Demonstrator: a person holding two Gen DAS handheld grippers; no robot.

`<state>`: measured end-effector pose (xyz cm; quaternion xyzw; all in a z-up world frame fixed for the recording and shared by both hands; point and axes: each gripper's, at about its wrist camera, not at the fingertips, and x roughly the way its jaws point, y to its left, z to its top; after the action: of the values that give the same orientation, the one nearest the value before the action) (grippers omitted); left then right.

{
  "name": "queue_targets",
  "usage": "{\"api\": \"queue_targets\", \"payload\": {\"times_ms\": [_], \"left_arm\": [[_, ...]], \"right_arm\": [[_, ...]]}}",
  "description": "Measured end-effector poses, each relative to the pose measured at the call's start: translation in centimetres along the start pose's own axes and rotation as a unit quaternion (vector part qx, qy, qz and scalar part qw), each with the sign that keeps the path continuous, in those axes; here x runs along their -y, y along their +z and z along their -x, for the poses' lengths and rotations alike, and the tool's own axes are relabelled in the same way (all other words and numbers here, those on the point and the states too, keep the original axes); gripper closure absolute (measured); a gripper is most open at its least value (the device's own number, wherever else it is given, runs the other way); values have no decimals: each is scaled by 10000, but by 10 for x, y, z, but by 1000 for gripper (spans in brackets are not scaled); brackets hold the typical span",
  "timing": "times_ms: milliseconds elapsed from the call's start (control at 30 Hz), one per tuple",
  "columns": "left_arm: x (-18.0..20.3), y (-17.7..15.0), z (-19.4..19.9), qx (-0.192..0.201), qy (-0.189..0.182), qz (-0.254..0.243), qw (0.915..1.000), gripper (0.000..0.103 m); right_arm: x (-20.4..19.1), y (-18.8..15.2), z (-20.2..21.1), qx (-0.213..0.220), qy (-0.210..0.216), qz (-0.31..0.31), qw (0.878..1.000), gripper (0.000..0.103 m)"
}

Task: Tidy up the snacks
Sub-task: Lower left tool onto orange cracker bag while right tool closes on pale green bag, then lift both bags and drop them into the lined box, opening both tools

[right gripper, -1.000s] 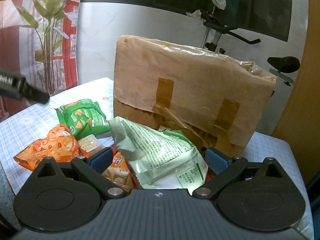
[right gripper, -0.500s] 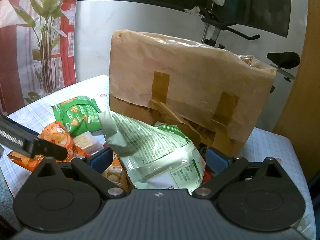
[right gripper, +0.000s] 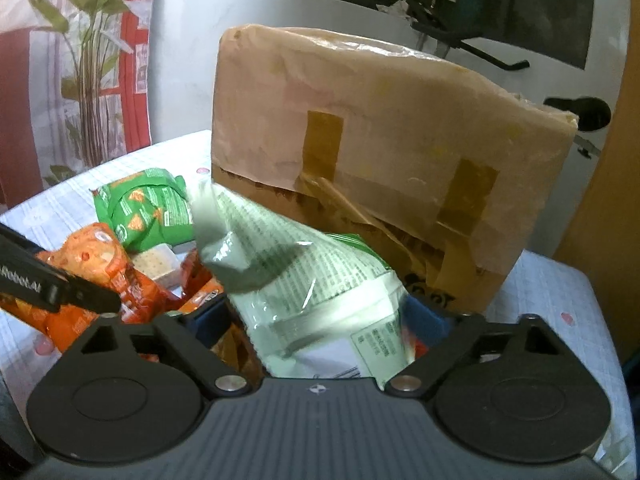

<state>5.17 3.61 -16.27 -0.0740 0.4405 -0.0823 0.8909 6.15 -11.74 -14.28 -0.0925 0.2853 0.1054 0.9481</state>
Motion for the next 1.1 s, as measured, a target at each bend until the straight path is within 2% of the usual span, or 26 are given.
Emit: {"api": "queue_targets", "payload": {"times_ms": [67,100,267,700,933,1100], "left_arm": [[-1,0,9,60,-13,8,10000,49],[0,1,14,116,-26,-11,9999,49],[9,4,39,448,76,-252,9986,49],[20,15,86,1193,189,-399,9919,49],[26,46,119,1840,96,-565,9813,49],[38,79,134,2302,63,-797,9699,49]], "right_arm": [[2,0,5,23,-17,-37,10000,32],[4,1,9,49,13,-77,10000,33],[13,2,34,300,182,-401,9986,36],[34,24,88,811,587,-1132,9885,36],[50,58,119,1343,962,-1413,9761,36],[73,99,133,1727,975,-1590,9672,36]]}}
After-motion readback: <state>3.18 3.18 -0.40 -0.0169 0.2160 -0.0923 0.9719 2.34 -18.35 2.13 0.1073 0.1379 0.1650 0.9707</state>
